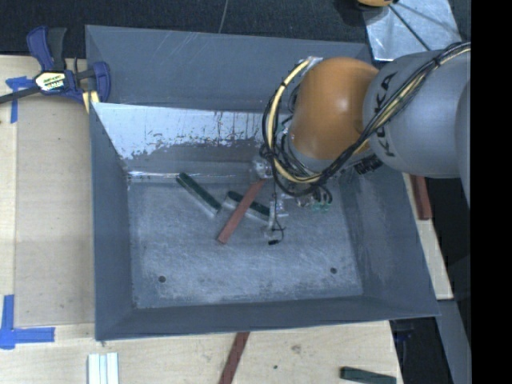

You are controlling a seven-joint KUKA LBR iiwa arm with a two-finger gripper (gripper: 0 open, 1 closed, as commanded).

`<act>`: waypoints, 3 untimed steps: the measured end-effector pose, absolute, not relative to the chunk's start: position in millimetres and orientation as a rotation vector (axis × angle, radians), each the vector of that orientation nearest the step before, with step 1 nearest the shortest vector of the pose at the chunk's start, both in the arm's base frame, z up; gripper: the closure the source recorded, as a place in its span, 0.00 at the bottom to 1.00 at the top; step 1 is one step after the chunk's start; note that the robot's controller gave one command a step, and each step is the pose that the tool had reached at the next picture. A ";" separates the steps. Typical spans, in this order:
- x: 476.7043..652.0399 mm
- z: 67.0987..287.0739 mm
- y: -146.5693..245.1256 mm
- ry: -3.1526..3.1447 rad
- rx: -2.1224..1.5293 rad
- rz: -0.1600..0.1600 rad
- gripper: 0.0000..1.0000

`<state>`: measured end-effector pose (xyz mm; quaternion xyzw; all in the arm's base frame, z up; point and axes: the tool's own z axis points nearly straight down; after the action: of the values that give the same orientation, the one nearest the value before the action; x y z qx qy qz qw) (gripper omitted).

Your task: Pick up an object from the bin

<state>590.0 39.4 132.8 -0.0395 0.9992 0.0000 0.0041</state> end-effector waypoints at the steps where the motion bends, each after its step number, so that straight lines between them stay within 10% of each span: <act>1: 612.8 71.4 38.7 3.131 -0.152 0.002 1.00; 3: 608.9 109.1 39.2 3.144 -0.149 0.001 1.00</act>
Offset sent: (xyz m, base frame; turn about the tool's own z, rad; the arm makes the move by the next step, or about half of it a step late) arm 0.0000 0.0000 0.0000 0.0000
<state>608.9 39.2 109.1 -0.0474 0.9989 0.0002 -0.0031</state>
